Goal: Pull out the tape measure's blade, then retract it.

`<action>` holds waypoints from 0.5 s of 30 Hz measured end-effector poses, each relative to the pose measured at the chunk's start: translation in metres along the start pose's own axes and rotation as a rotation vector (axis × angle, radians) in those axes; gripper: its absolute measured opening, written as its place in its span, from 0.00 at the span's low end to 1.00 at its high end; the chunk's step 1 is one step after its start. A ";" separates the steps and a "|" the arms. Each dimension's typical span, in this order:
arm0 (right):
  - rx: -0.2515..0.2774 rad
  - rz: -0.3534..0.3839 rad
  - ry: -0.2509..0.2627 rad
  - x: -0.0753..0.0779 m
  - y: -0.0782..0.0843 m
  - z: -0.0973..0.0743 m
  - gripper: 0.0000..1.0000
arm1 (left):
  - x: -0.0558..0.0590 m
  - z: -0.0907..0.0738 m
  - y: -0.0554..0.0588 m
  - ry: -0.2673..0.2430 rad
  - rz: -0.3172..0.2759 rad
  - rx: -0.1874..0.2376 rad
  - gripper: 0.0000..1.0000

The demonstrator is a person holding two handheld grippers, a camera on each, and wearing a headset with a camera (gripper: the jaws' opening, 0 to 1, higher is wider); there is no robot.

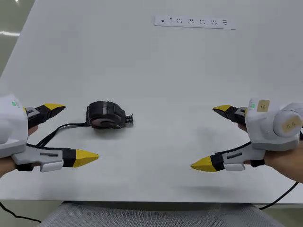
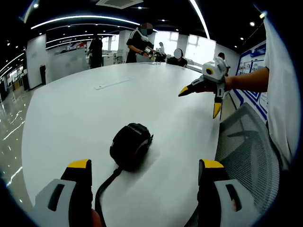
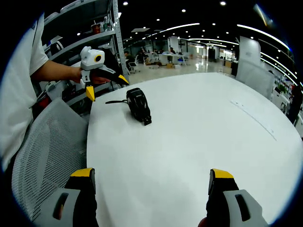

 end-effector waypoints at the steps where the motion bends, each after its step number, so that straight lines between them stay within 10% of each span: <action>1: 0.002 -0.001 -0.002 0.000 -0.001 0.001 0.99 | 0.000 0.001 0.000 0.002 0.002 -0.001 0.90; 15: 0.006 -0.012 -0.043 0.012 -0.009 0.018 0.98 | -0.009 0.023 0.000 0.054 0.062 -0.043 0.89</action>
Point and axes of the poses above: the centre of the closed fingertips' face, and the gripper's own axes: z roughly forward along the fingers, x roughly to its right, y roughly out of its underside, the point moved 10 cm from there along -z, roughly backward along the fingers, and after that the axes turned 8 degrees about -y, right-handed, at the moved point
